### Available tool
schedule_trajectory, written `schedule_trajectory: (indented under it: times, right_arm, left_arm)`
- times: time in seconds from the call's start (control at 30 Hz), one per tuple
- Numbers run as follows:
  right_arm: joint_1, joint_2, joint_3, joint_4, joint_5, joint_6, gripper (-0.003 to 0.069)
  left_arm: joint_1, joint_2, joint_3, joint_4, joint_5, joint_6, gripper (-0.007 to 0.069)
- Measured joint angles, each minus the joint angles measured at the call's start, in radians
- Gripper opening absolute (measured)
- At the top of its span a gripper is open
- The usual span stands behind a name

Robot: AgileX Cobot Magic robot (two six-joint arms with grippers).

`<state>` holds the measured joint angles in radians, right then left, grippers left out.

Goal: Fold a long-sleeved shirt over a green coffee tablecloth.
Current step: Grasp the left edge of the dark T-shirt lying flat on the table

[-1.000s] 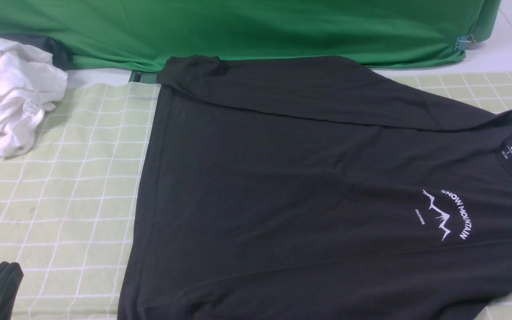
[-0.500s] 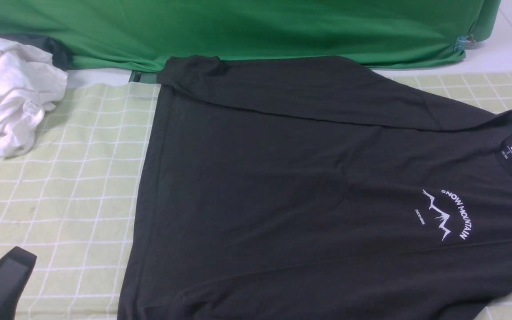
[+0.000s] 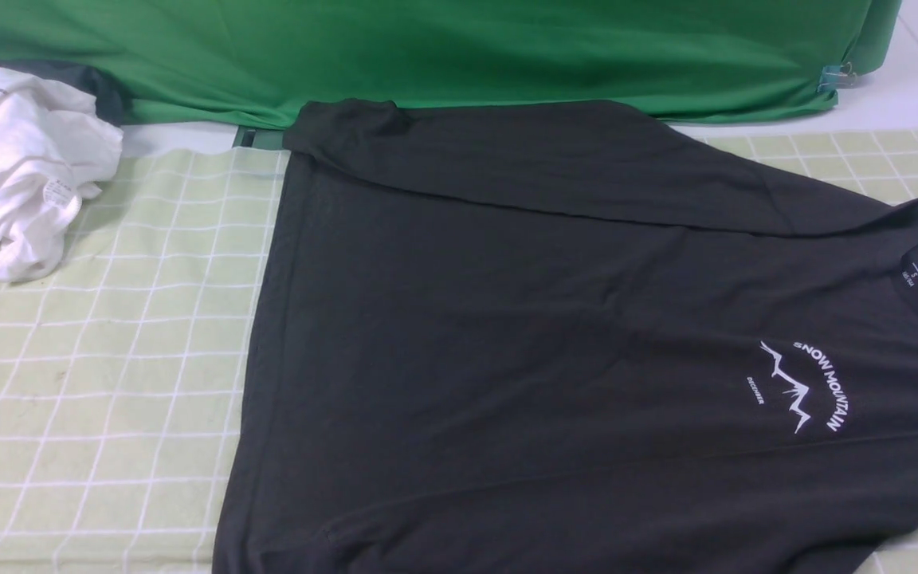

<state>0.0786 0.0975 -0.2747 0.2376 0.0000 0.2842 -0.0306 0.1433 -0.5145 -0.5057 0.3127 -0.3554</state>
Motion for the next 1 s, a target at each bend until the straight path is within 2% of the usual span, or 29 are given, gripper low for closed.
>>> schedule_trajectory:
  times: [0.03,0.07,0.13,0.17,0.23,0.3,0.33,0.43,0.6,0.73,0.83,0.93,1.0]
  right_arm:
    - [0.0,0.05,-0.085,0.0,0.078,-0.078,0.0007]
    - [0.0,0.12,-0.171,-0.003,0.167,-0.176,0.0006]
    - [0.0,0.221,-0.306,-0.009,0.329,-0.293,0.0006]
    - [0.0,0.297,-0.413,-0.011,0.478,-0.357,0.0006]
    - [0.0,0.417,-0.523,-0.013,0.662,-0.419,0.0006]
    - [0.0,0.522,-0.597,-0.013,0.827,-0.452,0.0008]
    - [0.0,0.522,-0.597,-0.013,0.827,-0.452,0.0008]
    - [0.0,0.66,-0.622,-0.014,0.97,-0.484,0.0013]
    - [0.0,0.774,-0.619,-0.015,1.004,-0.5,0.0018]
    - [0.0,0.812,-0.617,-0.016,1.005,-0.501,0.0027]
    - [0.0,0.82,-0.613,-0.016,0.998,-0.501,0.0033]
    - [0.0,0.823,-0.613,-0.016,0.979,-0.502,0.0039]
    - [0.0,0.825,-0.613,-0.016,0.976,-0.502,0.0045]
  left_arm:
    - [0.0,0.052,-0.07,0.035,0.093,0.027,0.0017]
    - [0.0,0.153,-0.18,0.061,0.269,0.075,0.0017]
    - [0.0,0.26,-0.277,0.075,0.446,0.146,0.0017]
    - [0.0,0.362,-0.322,0.072,0.599,0.204,0.0017]
    - [0.0,0.482,-0.341,0.056,0.73,0.273,0.002]
    - [0.0,0.588,-0.316,0.032,0.788,0.33,0.0029]
    - [0.0,0.61,-0.311,0.028,0.792,0.341,0.003]
    - [0.0,0.774,-0.194,-0.055,0.761,0.415,0.0066]
    - [0.0,0.927,-0.096,-0.165,0.708,0.555,0.0156]
    - [0.0,0.989,-0.096,-0.087,0.606,0.519,0.024]
    - [-0.001,1.029,-0.094,-0.028,0.588,0.483,0.0292]
    - [-0.057,1.104,-0.092,0.002,0.537,0.462,0.0359]
    - [-0.092,1.128,-0.092,0.004,0.507,0.462,0.0372]
